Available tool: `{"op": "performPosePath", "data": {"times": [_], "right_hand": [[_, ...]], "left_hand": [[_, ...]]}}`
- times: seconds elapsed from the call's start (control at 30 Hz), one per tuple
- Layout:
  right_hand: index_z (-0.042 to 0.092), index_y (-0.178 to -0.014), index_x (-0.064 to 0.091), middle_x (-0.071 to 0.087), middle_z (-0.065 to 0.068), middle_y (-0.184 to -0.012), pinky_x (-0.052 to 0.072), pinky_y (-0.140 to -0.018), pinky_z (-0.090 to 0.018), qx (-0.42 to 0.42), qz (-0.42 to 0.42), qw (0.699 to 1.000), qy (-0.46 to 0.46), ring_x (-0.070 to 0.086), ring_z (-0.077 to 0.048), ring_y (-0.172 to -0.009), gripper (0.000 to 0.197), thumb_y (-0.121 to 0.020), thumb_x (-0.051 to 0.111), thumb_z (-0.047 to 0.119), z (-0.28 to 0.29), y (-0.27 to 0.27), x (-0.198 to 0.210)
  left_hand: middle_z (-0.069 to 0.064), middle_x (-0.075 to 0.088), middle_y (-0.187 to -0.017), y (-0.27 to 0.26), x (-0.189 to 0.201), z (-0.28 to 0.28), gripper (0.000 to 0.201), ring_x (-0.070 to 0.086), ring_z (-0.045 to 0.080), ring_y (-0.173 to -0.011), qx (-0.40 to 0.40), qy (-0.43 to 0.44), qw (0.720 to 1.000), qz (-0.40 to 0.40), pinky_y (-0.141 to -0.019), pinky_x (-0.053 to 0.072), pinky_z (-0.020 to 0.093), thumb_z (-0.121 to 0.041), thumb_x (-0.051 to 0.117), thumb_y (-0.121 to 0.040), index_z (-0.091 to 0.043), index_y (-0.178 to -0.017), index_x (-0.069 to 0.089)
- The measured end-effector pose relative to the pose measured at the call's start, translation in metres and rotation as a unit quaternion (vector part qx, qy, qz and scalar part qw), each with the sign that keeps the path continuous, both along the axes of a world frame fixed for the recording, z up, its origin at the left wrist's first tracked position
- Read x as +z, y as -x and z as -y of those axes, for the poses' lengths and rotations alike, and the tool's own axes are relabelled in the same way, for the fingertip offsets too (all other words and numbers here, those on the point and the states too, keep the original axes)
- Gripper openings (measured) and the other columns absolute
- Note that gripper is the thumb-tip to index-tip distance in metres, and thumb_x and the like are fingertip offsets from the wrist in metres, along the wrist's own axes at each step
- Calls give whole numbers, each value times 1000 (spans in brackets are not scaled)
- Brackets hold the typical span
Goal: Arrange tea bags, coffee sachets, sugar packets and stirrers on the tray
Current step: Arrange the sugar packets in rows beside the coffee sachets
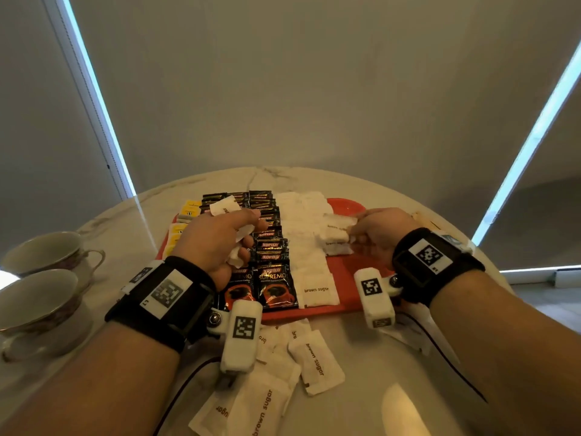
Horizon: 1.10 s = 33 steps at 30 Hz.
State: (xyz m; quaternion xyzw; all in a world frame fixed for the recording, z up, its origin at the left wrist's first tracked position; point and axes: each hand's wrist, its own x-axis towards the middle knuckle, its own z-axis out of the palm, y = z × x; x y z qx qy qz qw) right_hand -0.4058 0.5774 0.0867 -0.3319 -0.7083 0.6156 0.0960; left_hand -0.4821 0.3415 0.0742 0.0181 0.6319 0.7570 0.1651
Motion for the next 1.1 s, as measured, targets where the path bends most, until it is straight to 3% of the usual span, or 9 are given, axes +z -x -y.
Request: {"op": "performPosePath", "data": {"times": [0.13, 0.23, 0.33, 0.47, 0.6, 0.73, 0.87, 0.97, 1.1], "right_hand": [[-2, -105, 66, 71, -18, -94, 52, -87, -36, 3, 76, 997, -27, 61, -23, -71, 16, -89, 66, -7, -7, -8, -5], [-3, -110, 65, 71, -23, -111, 55, -93, -39, 3, 91, 995, -39, 64, -27, -85, 21, -89, 65, -9, -6, -8, -4], [-3, -111, 67, 71, -22, -112, 55, -100, -44, 16, 106, 993, -51, 67, -29, -89, 21, -90, 66, -6, -1, -7, -1], [0, -108, 69, 71, -23, -111, 56, -98, -49, 22, 106, 992, -71, 72, -33, -101, 19, -89, 71, -2, 0, -6, 1], [10, -97, 69, 69, -20, -109, 59, -93, -42, 19, 78, 996, -38, 63, -25, -91, 16, -93, 64, -5, -1, -6, 0], [11, -92, 67, 67, -16, -100, 58, -78, -35, 5, 54, 998, -24, 61, -21, -80, 18, -96, 58, -4, -1, -7, -4], [9, -91, 67, 65, -15, -89, 54, -78, -38, -1, 13, 999, -36, 59, -23, -73, 14, -93, 60, -3, 1, -6, -5], [-1, -101, 68, 60, -12, -81, 50, -66, -30, 5, -10, 1000, -10, 55, -18, -67, 12, -94, 58, -4, 9, -4, -4], [-5, -111, 64, 60, -11, -81, 55, -70, -30, 38, 20, 999, 31, 59, -18, -69, 16, -98, 60, 1, 20, -2, -2]], "left_hand": [[7, 74, -88, 0, 0, 0, 21, 50, 7, -46, -4, -2, 1000, 8, -35, 38, 19, -19, 73, -95, -5, -111, 71], [6, 75, -86, 0, 1, 2, 20, 50, 7, -45, -4, -6, 1000, 10, -35, 37, 19, -19, 72, -96, -6, -112, 70], [6, 76, -86, -1, 2, 2, 16, 51, 8, -48, 0, -8, 1000, 9, -36, 38, 19, -17, 71, -96, -7, -109, 70], [6, 77, -85, -4, 5, 3, 10, 52, 9, -54, 5, -6, 1000, 6, -38, 39, 19, -16, 71, -96, -9, -104, 70], [6, 77, -84, -3, 6, 3, 10, 52, 9, -53, 7, -6, 1000, 7, -38, 39, 19, -16, 71, -96, -9, -104, 69], [6, 77, -84, -3, 6, 3, 9, 52, 10, -54, 8, -4, 1000, 9, -38, 39, 19, -16, 71, -97, -10, -102, 69], [9, 78, -91, -4, 5, 3, 8, 52, 10, -54, 8, -2, 1000, 15, -38, 39, 19, -16, 69, -97, -10, -102, 69], [13, 78, -99, -6, 7, 2, 6, 52, 11, -55, 3, -7, 1000, 23, -38, 39, 19, -12, 62, -98, -8, -101, 66], [16, 78, -88, -9, 8, 2, 23, 54, 14, -51, -14, -55, 997, 48, -37, 40, 20, -5, 46, -96, -6, -118, 55]]}}
